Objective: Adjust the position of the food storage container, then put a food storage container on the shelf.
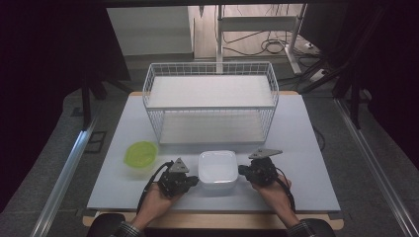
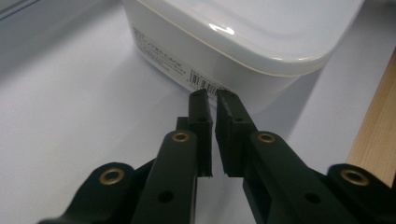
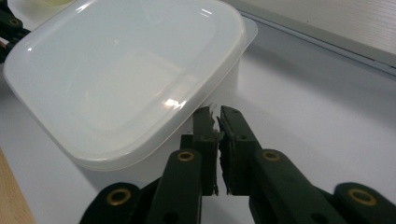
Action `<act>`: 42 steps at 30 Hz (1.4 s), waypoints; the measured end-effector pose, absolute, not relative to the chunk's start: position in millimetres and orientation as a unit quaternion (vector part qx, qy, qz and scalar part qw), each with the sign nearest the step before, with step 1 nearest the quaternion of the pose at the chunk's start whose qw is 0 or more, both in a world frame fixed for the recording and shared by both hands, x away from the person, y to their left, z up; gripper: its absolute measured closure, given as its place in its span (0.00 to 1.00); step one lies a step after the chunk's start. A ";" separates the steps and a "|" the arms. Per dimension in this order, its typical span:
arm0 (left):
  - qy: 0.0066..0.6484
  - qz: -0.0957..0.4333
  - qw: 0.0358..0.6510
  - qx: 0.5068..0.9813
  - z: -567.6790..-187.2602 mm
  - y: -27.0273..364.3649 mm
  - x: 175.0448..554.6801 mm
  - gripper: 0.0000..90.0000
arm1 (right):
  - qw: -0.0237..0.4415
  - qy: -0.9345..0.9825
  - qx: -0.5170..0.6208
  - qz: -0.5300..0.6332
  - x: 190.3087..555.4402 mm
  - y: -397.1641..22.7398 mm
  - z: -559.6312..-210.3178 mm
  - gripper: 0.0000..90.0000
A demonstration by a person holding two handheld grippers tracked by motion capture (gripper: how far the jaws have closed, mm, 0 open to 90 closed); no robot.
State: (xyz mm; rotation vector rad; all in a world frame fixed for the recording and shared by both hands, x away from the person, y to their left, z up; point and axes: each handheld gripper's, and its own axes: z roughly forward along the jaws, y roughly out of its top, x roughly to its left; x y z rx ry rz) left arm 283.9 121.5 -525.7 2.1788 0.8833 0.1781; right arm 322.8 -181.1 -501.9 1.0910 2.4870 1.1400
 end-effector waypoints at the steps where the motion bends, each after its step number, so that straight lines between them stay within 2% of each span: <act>1: 0.349 0.074 0.383 0.852 -524.7 123.8 284.4 0.94 | 0.100 0.840 0.368 0.385 322.7 -181.5 -501.6 0.91; 5: 0.360 0.086 0.395 0.841 -519.8 134.4 284.9 0.86 | 0.106 0.839 0.367 0.387 321.7 -185.9 -499.2 0.82; 9: 0.369 0.097 0.408 0.829 -516.2 144.6 284.3 0.68 | 0.122 0.840 0.359 0.389 318.7 -192.3 -494.4 0.70; 11: 0.368 0.103 0.416 0.825 -515.2 148.2 283.3 0.53 | 0.124 0.838 0.353 0.396 317.1 -196.0 -492.0 0.59; 13: 0.368 0.105 0.418 0.824 -514.5 149.6 282.8 0.50 | 0.125 0.838 0.353 0.397 316.8 -196.7 -491.8 0.56; 15: 0.365 0.106 0.423 0.823 -513.9 151.1 281.9 0.37 | 0.124 0.836 0.349 0.404 315.4 -199.1 -490.6 0.45; 16: 0.365 0.106 0.425 0.821 -513.9 151.4 281.4 0.37 | 0.124 0.836 0.349 0.404 315.4 -199.1 -490.6 0.45; 17: 0.364 0.106 0.427 0.821 -513.8 152.1 280.9 0.29 | 0.124 0.836 0.344 0.409 314.7 -200.6 -489.8 0.39; 18: 0.362 0.106 0.428 0.821 -514.0 152.5 280.4 0.29 | 0.124 0.836 0.344 0.409 314.7 -200.6 -489.8 0.39; 19: 0.362 0.111 0.421 0.825 -514.3 152.5 278.9 0.20 | 0.121 0.833 0.341 0.418 313.7 -202.3 -489.5 0.32; 20: 0.362 0.111 0.421 0.825 -514.3 152.5 278.9 0.18 | 0.121 0.833 0.341 0.418 313.7 -202.3 -489.5 0.32; 25: 0.357 0.110 0.422 0.826 -514.3 153.6 276.1 0.09 | 0.107 0.831 0.339 0.428 313.4 -204.3 -491.6 0.18; 38: 0.338 0.133 0.443 0.820 -518.0 155.7 276.6 0.07 | 0.097 0.833 0.340 0.427 314.0 -203.2 -495.0 0.11; 42: 0.336 0.123 0.455 0.815 -520.6 154.8 279.8 0.06 | 0.100 0.829 0.342 0.431 315.0 -204.6 -494.1 0.09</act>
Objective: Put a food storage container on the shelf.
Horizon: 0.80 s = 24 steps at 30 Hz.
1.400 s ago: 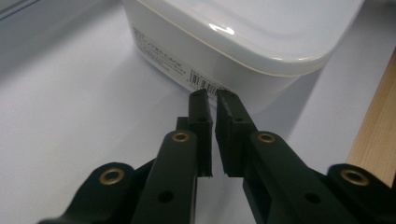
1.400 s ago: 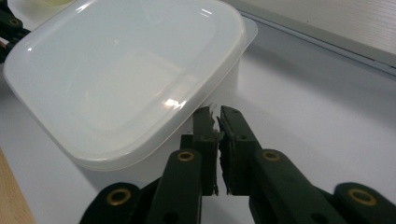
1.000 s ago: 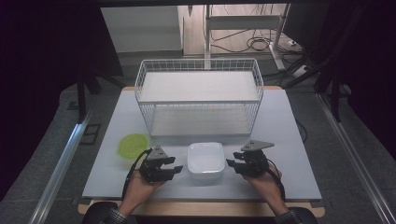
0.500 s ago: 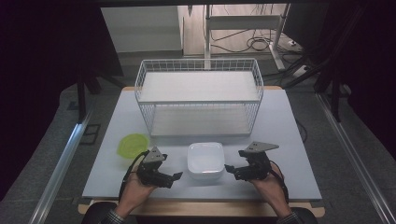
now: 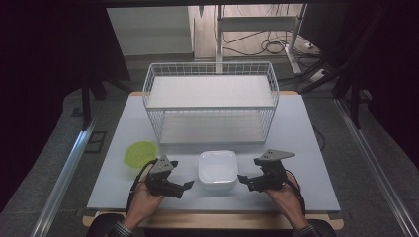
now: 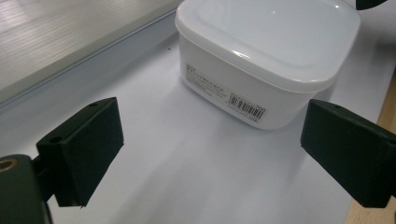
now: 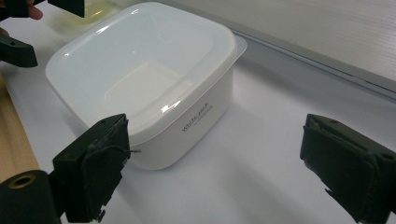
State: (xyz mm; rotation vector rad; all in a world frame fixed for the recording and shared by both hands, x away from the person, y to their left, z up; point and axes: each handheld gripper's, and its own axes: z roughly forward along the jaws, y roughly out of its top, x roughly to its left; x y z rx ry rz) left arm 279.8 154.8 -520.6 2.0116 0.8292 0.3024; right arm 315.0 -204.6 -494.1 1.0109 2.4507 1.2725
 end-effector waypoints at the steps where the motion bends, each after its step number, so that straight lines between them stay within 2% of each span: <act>1: 0.336 0.121 0.454 0.816 -520.9 153.9 280.2 0.06 | 0.102 0.830 0.342 0.429 315.1 -204.5 -493.9 0.09; 11: 0.346 0.120 0.437 0.821 -512.8 141.8 285.5 0.04 | 0.108 0.831 0.335 0.431 315.6 -197.3 -491.0 0.07; 15: 0.346 0.090 0.452 0.817 -509.5 142.0 290.9 0.03 | 0.104 0.832 0.336 0.429 317.9 -193.1 -489.9 0.06; 19: 0.339 0.082 0.452 0.821 -507.6 139.0 299.7 0.05 | 0.095 0.833 0.339 0.427 321.0 -187.4 -488.7 0.04; 24: 0.335 0.067 0.456 0.822 -506.1 133.7 310.1 0.08 | 0.071 0.838 0.340 0.422 325.5 -181.8 -485.2 0.11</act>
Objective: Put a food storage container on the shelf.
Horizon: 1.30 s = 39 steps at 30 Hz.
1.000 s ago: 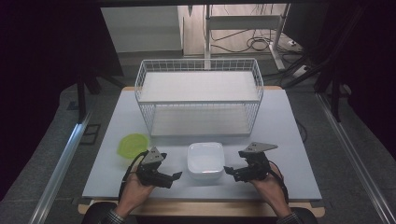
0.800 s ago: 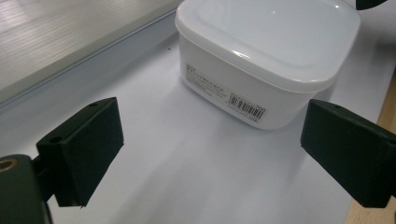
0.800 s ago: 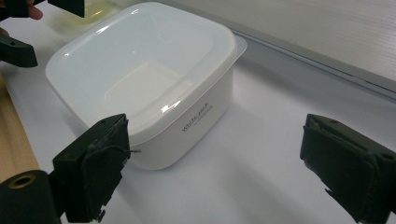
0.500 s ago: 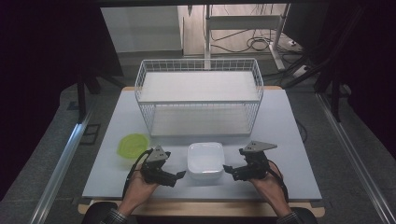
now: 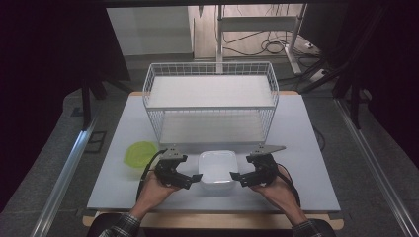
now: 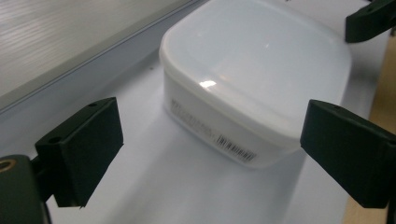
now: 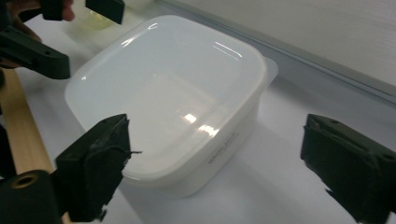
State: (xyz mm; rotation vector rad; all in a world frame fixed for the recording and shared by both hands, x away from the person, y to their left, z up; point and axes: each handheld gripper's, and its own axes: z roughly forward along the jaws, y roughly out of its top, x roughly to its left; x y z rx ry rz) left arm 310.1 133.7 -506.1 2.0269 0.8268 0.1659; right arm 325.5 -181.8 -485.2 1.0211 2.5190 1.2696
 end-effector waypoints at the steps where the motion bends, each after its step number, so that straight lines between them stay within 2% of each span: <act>1: 0.333 0.064 0.454 0.824 -505.6 130.4 314.1 0.08 | 0.060 0.838 0.341 0.422 328.2 -179.9 -484.6 0.15; 7: 0.328 0.028 0.456 0.827 -508.8 121.0 325.3 0.09 | 0.040 0.846 0.337 0.412 339.1 -173.4 -487.2 0.20; 9: 0.325 0.013 0.461 0.826 -510.1 118.0 326.9 0.11 | 0.008 0.841 0.343 0.418 344.8 -172.2 -490.2 0.26; 12: 0.325 -0.014 0.463 0.824 -511.9 115.3 327.3 0.13 | -0.005 0.840 0.343 0.420 347.2 -172.4 -491.4 0.28; 13: 0.327 -0.025 0.466 0.822 -513.3 115.3 326.9 0.13 | -0.022 0.837 0.346 0.423 347.4 -172.6 -492.3 0.30; 19: 0.339 -0.033 0.455 0.823 -511.1 114.9 319.2 0.15 | -0.031 0.838 0.359 0.409 341.2 -172.4 -489.1 0.34; 20: 0.340 -0.038 0.453 0.823 -510.1 116.4 317.5 0.19 | -0.038 0.837 0.366 0.404 339.1 -173.4 -487.8 0.36; 21: 0.341 -0.042 0.456 0.821 -509.5 118.1 315.6 0.28 | -0.041 0.836 0.376 0.398 335.3 -176.7 -485.5 0.42; 22: 0.341 -0.041 0.456 0.821 -508.6 119.5 313.6 0.28 | -0.041 0.836 0.376 0.398 335.3 -176.7 -485.5 0.42; 24: 0.343 -0.035 0.455 0.821 -505.7 121.5 309.1 0.36 | -0.041 0.831 0.387 0.397 330.5 -180.1 -482.1 0.51; 25: 0.344 -0.025 0.458 0.819 -503.9 122.6 307.0 0.48 | -0.031 0.828 0.394 0.398 327.2 -182.8 -478.1 0.62; 26: 0.346 -0.019 0.460 0.817 -502.5 123.7 305.7 0.48 | -0.031 0.828 0.394 0.398 327.2 -182.8 -478.1 0.62; 27: 0.352 -0.016 0.463 0.814 -500.3 125.3 304.3 0.56 | -0.034 0.822 0.407 0.396 325.6 -185.2 -475.6 0.67; 32: 0.372 -0.007 0.468 0.802 -496.9 126.5 302.8 0.71 | -0.035 0.805 0.429 0.409 323.7 -188.9 -473.9 0.76; 33: 0.378 -0.001 0.471 0.797 -495.1 127.5 302.1 0.77 | -0.031 0.796 0.435 0.419 323.3 -191.5 -472.2 0.84; 34: 0.380 0.007 0.472 0.796 -494.1 128.2 301.6 0.77 | -0.031 0.796 0.435 0.419 323.3 -191.5 -472.2 0.84; 36: 0.388 0.009 0.475 0.790 -494.5 128.8 302.1 0.84 | -0.025 0.792 0.435 0.428 323.4 -193.5 -472.1 0.88; 39: 0.400 0.004 0.482 0.780 -497.2 130.5 303.1 0.86 | 0.001 0.793 0.430 0.431 319.9 -189.8 -472.0 0.88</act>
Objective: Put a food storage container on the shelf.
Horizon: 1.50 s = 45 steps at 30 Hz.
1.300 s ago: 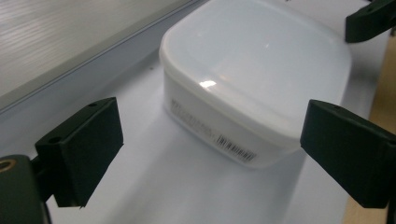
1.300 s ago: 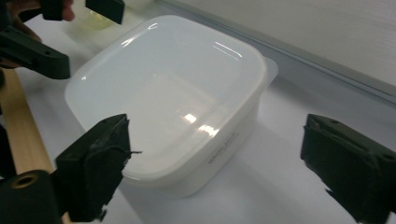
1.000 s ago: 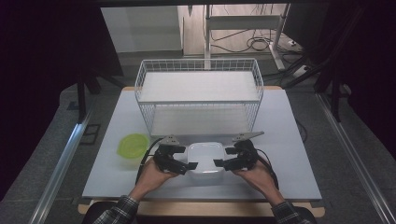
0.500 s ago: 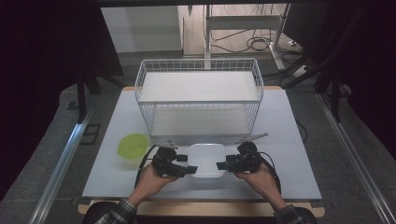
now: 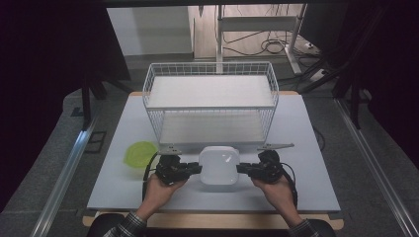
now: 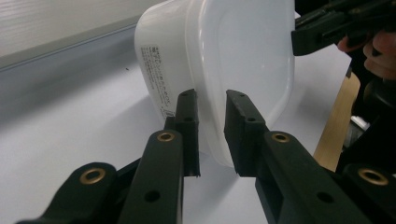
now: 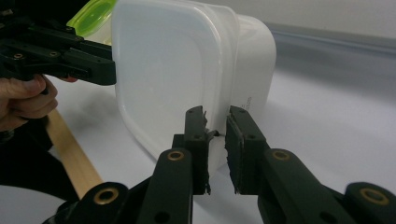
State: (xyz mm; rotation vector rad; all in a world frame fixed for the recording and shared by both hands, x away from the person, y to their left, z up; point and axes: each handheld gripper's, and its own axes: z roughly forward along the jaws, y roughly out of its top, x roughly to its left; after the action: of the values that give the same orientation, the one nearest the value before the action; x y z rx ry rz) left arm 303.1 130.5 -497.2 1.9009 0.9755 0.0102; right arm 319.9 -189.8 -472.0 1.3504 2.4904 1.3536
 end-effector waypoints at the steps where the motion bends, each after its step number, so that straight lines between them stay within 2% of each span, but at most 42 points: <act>1: 0.403 0.007 0.482 0.778 -497.4 130.4 302.8 0.86 | 0.008 0.795 0.427 0.431 319.0 -189.0 -471.9 0.88; 4: 0.407 0.020 0.485 0.774 -496.2 131.2 302.6 0.88 | 0.038 0.799 0.418 0.430 314.8 -183.6 -471.6 0.88; 15: 0.400 0.041 0.500 0.767 -476.2 136.9 301.1 0.88 | 0.054 0.788 0.398 0.466 314.9 -183.2 -457.8 0.88; 45: 0.380 0.106 0.521 0.757 -400.3 150.7 316.8 0.88 | 0.078 0.776 0.362 0.510 342.6 -170.4 -390.2 0.88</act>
State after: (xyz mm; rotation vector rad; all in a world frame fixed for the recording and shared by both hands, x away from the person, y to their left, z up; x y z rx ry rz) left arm 316.8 150.7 -400.3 1.8142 0.9101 0.2531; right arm 342.6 -170.4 -390.2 1.0839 2.3248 1.5273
